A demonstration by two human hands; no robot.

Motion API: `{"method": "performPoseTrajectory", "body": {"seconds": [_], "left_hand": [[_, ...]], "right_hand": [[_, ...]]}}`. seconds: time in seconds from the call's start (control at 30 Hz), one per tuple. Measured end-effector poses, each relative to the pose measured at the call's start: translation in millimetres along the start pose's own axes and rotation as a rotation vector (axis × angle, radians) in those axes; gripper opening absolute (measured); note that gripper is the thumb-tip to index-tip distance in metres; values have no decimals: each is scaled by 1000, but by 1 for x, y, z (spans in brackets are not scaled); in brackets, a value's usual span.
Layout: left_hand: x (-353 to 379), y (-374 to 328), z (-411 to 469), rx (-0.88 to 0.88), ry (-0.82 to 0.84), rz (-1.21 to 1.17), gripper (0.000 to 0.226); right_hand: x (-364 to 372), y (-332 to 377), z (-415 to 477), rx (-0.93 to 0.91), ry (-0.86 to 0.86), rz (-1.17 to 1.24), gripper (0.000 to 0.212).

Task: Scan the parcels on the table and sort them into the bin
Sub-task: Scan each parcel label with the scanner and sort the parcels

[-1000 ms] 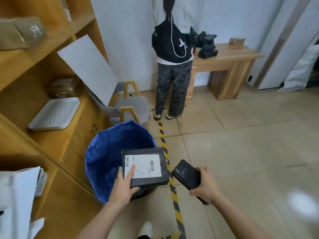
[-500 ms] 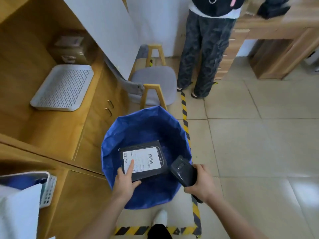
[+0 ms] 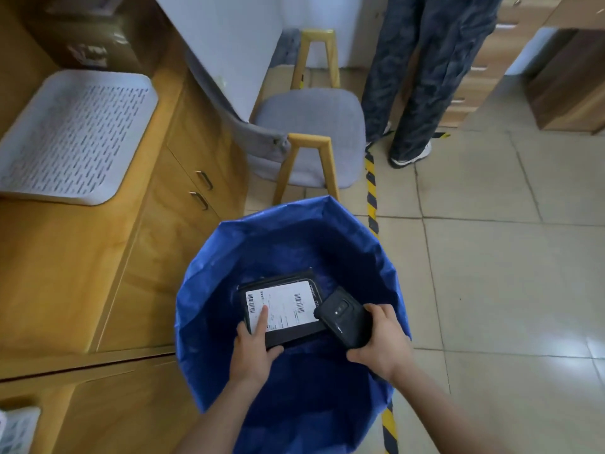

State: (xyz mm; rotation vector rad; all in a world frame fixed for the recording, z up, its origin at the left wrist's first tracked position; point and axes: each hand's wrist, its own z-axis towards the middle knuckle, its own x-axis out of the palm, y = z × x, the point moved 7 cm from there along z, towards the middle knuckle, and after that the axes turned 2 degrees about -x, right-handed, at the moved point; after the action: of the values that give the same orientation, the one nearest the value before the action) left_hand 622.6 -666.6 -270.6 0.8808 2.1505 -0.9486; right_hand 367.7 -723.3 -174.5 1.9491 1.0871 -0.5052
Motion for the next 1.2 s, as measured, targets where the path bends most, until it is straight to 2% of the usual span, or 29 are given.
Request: {"method": "performPoseTrajectory", "body": {"seconds": [0.17,0.33,0.4,0.5,0.57,0.7,0.9,1.2], "left_hand": [[35,16,40,-39,10,-36,87],[64,26,75,-74,-27,-26,59],[82,36,87,-83,47,39,67],[104,59,92,-188,193,99,89],[109,62,86,-197,250,115,90],[97,42,73,-80,260,168,84],[41,-3,49,-6,213,116,72],[-47,-115,-29,329,116,123,46]], "right_hand": [[22,-8,41,15,-5,-2,88],[47,-22,74,17,6,-12,89],[57,-30,81,31,4,-4,90],[68,-38,86,48,29,-5,93],[70,-41,84,58,44,-17,92],[60,-37,72,61,38,-7,89],[20,-14,37,45,8,25,88],[-59,-26,-57,91,-92,123,99]]}}
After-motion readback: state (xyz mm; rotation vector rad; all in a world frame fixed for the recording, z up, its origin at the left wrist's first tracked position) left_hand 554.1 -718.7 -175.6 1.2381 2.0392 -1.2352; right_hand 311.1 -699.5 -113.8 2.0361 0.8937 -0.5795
